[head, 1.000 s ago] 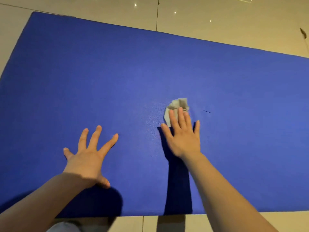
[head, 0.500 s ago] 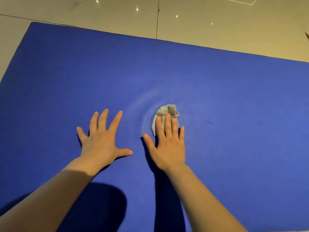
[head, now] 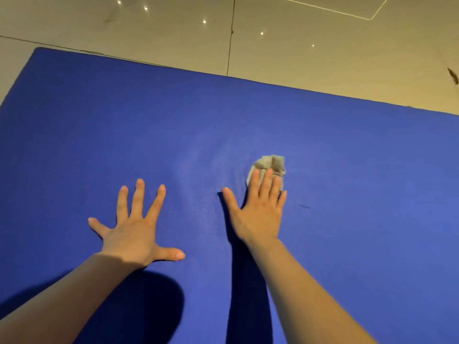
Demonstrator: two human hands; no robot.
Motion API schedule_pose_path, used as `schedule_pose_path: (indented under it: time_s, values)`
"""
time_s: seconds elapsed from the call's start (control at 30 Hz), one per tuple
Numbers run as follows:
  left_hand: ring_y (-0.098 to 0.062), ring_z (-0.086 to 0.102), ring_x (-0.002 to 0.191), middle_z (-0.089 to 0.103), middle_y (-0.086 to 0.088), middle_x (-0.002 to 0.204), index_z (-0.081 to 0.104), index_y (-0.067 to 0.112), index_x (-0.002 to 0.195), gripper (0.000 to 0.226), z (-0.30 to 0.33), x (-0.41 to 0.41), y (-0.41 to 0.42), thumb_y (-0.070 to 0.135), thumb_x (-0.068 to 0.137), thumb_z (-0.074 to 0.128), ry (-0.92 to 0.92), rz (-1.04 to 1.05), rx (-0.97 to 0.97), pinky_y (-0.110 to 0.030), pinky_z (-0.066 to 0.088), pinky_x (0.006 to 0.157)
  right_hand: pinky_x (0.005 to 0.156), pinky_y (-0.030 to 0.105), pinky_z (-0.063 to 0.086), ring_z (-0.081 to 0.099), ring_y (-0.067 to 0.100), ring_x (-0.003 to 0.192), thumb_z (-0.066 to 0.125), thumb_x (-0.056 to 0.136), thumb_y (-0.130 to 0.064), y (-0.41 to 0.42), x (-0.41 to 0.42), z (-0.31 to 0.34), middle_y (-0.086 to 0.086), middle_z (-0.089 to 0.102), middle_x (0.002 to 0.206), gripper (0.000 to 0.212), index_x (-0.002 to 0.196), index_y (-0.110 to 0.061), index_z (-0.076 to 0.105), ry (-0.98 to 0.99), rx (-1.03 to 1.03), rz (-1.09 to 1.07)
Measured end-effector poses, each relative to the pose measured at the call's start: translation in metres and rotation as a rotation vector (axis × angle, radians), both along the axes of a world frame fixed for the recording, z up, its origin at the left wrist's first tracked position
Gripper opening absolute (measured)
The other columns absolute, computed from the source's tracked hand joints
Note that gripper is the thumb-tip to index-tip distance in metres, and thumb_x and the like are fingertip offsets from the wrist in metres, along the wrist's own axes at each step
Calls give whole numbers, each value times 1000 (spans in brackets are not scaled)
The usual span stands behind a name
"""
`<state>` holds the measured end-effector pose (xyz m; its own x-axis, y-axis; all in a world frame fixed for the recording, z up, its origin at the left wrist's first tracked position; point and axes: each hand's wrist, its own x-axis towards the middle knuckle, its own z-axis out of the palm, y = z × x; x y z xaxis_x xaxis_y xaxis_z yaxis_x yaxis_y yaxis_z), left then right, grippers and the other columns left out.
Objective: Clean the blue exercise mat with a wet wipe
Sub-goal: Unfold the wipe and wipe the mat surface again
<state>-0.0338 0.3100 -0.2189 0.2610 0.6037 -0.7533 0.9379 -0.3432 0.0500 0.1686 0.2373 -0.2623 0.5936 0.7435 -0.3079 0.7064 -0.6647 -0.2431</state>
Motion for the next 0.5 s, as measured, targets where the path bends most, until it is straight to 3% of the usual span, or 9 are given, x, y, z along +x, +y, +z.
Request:
schedule_pose_path:
  time_s: [0.13, 0.2, 0.3, 0.33, 0.4, 0.43, 0.5]
  values:
    - [-25, -47, 134, -66, 11, 119, -51, 48, 117, 136, -2, 1, 3, 86, 53, 64, -3, 42, -7, -76, 7, 104, 113, 38, -26, -24, 16, 147, 6, 80, -80, 11, -22, 3, -6, -22, 159, 92, 156, -29, -6, 33, 64, 304]
    - [-24, -44, 136, -61, 11, 130, -49, 50, 117, 136, -3, 2, 3, 85, 52, 66, -15, 75, 6, -75, 9, 105, 114, 42, -25, -24, 12, 147, 14, 83, -79, 11, -9, 1, -12, -24, 156, 85, 155, -37, -5, 25, 53, 426]
    - [-23, -35, 141, -50, 10, 144, -47, 51, 119, 128, -8, -3, 4, 94, 51, 53, -25, 66, 88, -70, 11, 109, 115, 47, -23, -21, 8, 147, 16, 86, -78, 19, 31, 0, -17, -26, 155, 81, 153, -42, -11, -45, -36, 355]
    - [-21, -28, 145, -41, 10, 150, -40, 52, 128, 120, -11, -7, 1, 98, 51, 40, -72, 60, 153, -68, 11, 111, 115, 49, -22, -21, 8, 147, 16, 87, -78, 23, 48, 1, -16, -26, 156, 80, 153, -41, -12, -55, -74, 287]
    - [-20, 4, 150, 2, 6, 164, -1, 50, 149, 106, -17, -16, -6, 101, 57, 13, -216, 109, 360, -69, 12, 110, 115, 52, -19, -19, 8, 148, 17, 88, -77, 33, 80, 5, -12, -21, 160, 80, 154, -40, -9, -36, -112, 136]
    - [-22, 18, 147, 23, 3, 160, 16, 45, 150, 102, -21, -20, -10, 98, 63, 7, -270, 172, 438, -70, 15, 107, 116, 54, -18, -18, 9, 148, 16, 87, -77, 37, 93, 7, -10, -19, 161, 80, 154, -39, -6, -14, -114, 63]
    - [-26, 26, 144, 36, -2, 154, 25, 38, 150, 89, -26, -18, -2, 87, 78, 11, -342, 225, 542, -73, 16, 104, 116, 55, -15, -17, 12, 149, 17, 87, -78, 44, 102, 10, -6, -17, 163, 84, 156, -35, -5, 21, -108, -48]
